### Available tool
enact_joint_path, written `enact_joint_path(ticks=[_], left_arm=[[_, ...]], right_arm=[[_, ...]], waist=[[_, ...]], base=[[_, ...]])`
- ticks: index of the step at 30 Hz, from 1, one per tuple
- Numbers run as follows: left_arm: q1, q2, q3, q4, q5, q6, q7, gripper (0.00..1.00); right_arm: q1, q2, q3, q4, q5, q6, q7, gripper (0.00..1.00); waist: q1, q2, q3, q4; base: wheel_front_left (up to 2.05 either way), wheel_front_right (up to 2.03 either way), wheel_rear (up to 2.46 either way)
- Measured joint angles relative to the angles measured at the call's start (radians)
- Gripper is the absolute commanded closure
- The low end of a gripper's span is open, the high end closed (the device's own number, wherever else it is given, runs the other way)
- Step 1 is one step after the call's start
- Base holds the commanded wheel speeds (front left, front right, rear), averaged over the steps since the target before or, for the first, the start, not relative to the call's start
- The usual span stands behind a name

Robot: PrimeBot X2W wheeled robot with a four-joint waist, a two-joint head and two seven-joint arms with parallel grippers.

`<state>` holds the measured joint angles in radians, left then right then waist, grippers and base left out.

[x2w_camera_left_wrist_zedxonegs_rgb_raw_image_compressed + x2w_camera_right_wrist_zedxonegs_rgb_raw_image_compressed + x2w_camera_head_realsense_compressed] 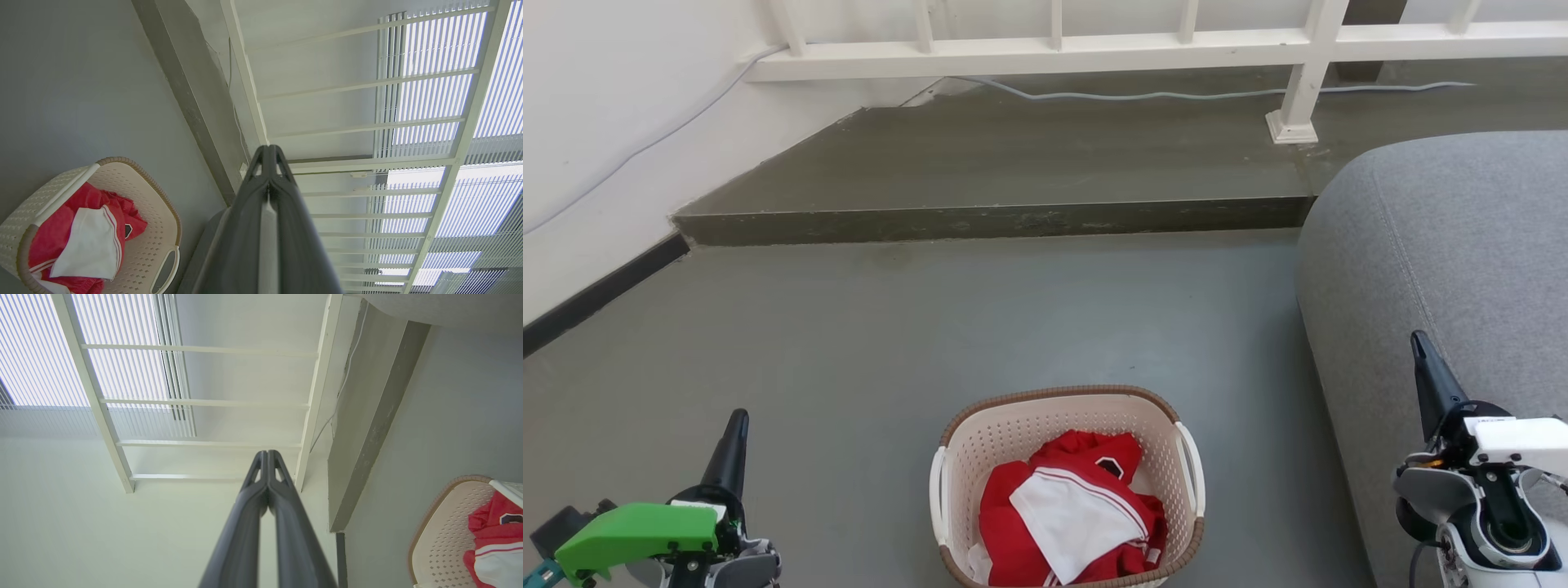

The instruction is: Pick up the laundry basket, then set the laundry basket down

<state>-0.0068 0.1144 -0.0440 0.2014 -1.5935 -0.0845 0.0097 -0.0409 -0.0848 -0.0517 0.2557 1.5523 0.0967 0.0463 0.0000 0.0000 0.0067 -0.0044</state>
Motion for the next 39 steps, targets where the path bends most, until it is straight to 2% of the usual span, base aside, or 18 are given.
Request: enact_joint_path(ticks=[7, 39], left_arm=[[-0.019, -0.004, 0.014, 0.023, -0.091, -0.017, 0.009, 1.0], [-0.026, -0.005, 0.017, 0.05, -0.092, -0.029, 0.016, 1.0]], right_arm=[[-0.012, 0.011, -0.025, 0.005, 0.089, 0.017, 0.017, 1.0], [-0.013, 0.013, -0.031, 0.015, 0.095, 0.017, 0.018, 1.0]], waist=[[0.0001, 0.0, -0.003, 0.004], [0.0, 0.0, -0.004, 0.004]], base=[[0.0, 0.0, 0.0], [0.0, 0.0, 0.0]])
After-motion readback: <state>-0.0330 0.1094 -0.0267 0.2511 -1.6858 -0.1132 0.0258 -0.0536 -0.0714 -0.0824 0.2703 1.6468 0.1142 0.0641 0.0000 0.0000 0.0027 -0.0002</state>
